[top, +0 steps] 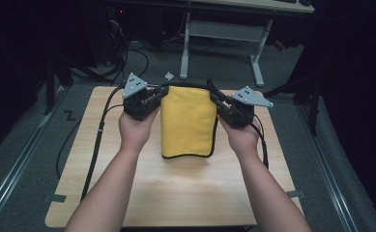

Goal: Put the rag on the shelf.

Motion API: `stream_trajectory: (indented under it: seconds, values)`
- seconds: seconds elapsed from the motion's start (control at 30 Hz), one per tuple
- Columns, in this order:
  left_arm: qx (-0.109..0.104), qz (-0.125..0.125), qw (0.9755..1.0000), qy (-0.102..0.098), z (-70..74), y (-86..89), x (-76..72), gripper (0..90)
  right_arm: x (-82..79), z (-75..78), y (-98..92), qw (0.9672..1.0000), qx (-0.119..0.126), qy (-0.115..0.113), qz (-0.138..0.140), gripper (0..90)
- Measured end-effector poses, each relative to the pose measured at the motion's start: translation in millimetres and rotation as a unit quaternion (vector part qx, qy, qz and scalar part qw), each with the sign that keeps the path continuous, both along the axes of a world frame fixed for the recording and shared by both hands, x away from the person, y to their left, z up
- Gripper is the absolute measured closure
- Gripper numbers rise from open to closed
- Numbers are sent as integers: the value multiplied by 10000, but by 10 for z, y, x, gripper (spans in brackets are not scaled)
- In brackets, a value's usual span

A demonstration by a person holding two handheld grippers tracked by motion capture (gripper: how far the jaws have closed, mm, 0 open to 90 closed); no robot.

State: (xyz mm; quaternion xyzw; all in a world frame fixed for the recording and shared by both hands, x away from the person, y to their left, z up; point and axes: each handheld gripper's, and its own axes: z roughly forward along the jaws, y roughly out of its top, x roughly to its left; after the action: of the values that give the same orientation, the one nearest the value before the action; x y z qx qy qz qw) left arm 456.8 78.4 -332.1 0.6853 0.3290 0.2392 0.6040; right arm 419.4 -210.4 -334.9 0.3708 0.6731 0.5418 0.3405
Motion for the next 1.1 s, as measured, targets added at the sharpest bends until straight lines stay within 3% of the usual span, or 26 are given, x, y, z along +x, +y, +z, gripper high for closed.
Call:
stream_trajectory:
  seconds: [0.23,0.5,0.77,0.87,1.1]
  values:
    - [127,-21,9999,-23,-54,-5,235,812,274,-48,-35,9999,29,103,23,786]
    - [333,57,9989,328,-251,-22,486,805,574,-174,-60,9992,-202,352,24,784]
    - [630,34,9939,900,-537,-41,653,821,769,-394,-86,9954,-340,887,136,776]
    - [632,17,9914,1141,-617,-42,685,823,812,-468,-114,9929,-316,1129,215,774]
    - [655,-81,9886,1356,-720,-26,688,823,813,-586,-146,9911,-252,1274,294,777]
